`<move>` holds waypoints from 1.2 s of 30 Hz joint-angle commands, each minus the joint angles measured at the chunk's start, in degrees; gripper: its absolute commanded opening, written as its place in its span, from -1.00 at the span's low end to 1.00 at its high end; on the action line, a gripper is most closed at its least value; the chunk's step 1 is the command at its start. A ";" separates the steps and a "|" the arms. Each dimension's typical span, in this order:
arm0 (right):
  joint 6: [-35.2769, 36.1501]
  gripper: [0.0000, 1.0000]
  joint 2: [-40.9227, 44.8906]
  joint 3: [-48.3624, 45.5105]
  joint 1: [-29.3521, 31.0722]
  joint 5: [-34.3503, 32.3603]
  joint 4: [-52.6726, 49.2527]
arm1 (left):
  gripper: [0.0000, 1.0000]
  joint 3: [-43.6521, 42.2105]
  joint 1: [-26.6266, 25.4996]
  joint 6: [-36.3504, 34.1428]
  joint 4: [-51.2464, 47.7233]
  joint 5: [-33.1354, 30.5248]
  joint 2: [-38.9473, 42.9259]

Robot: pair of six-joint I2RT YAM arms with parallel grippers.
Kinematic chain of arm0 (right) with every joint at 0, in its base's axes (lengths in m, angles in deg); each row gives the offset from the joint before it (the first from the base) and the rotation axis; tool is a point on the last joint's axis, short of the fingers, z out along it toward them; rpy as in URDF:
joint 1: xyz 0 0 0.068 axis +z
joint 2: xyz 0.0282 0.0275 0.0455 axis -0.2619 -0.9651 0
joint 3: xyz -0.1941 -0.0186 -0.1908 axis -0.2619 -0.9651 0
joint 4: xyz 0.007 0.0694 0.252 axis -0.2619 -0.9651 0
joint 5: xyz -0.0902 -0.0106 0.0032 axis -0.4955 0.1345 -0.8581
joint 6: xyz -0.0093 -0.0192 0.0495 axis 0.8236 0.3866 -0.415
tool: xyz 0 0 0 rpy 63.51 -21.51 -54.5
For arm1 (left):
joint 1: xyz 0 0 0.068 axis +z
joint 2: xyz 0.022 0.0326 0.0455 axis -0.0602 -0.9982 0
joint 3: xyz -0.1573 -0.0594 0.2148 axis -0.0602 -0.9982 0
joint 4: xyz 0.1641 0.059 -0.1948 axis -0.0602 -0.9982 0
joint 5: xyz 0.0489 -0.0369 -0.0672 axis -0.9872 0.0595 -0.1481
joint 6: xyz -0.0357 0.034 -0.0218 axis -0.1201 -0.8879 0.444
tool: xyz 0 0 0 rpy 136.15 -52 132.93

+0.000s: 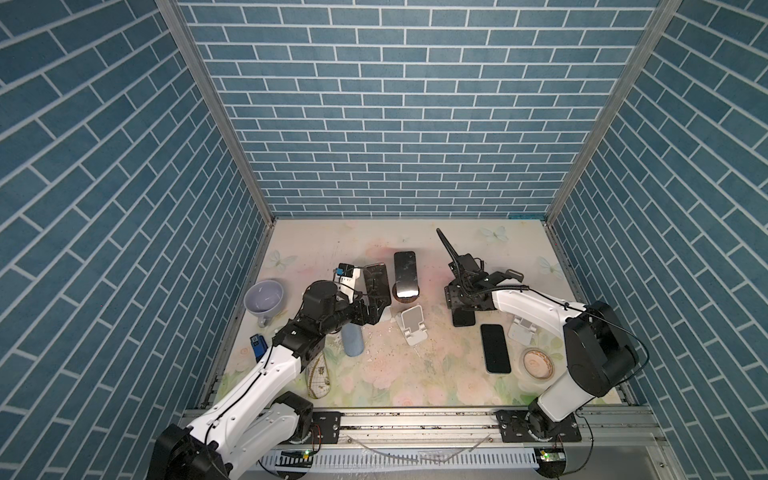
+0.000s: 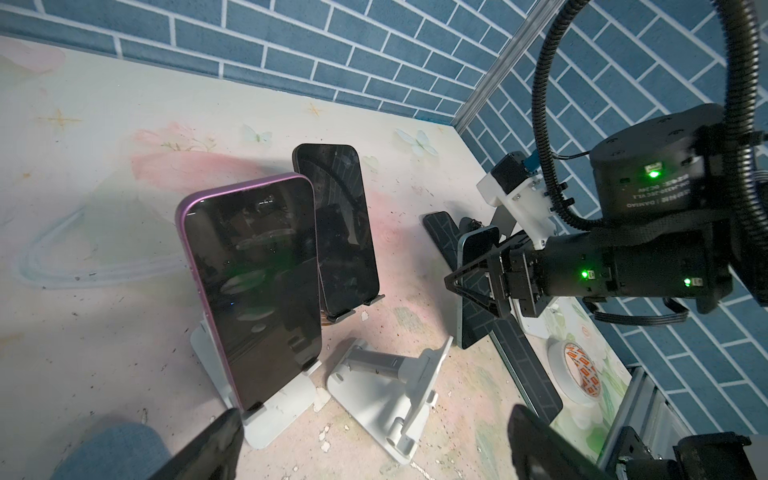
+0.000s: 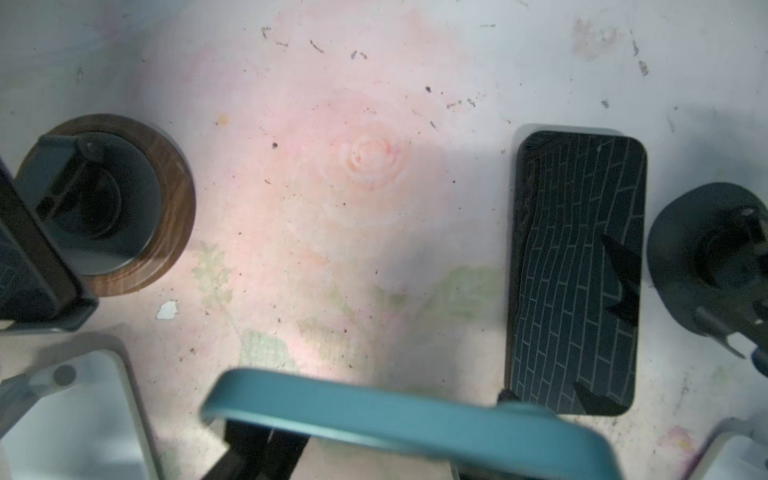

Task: Remove the phone from the phone stand
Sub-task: 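Lower the teal-edged phone flat beside the black phone with the right gripper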

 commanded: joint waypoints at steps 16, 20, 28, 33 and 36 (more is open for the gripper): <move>3.89 0.12 -10.88 7.49 -4.27 3.60 3.60 | 0.99 1.37 0.31 -0.20 -2.58 -0.67 -1.21; 4.54 0.12 -12.40 8.00 -5.15 3.12 3.44 | 0.99 1.33 0.33 -0.11 -2.93 -0.85 -0.93; 5.84 0.14 -15.21 8.89 -6.45 3.35 3.59 | 0.99 1.83 0.31 -0.08 -2.69 -0.91 -1.04; 4.67 0.14 -16.41 9.43 -6.62 3.35 3.82 | 0.99 2.04 0.38 0.01 -2.52 -0.85 -1.54; 3.79 0.14 -16.84 9.32 -6.64 3.83 4.41 | 0.99 2.03 0.27 0.23 -2.43 -0.94 -1.66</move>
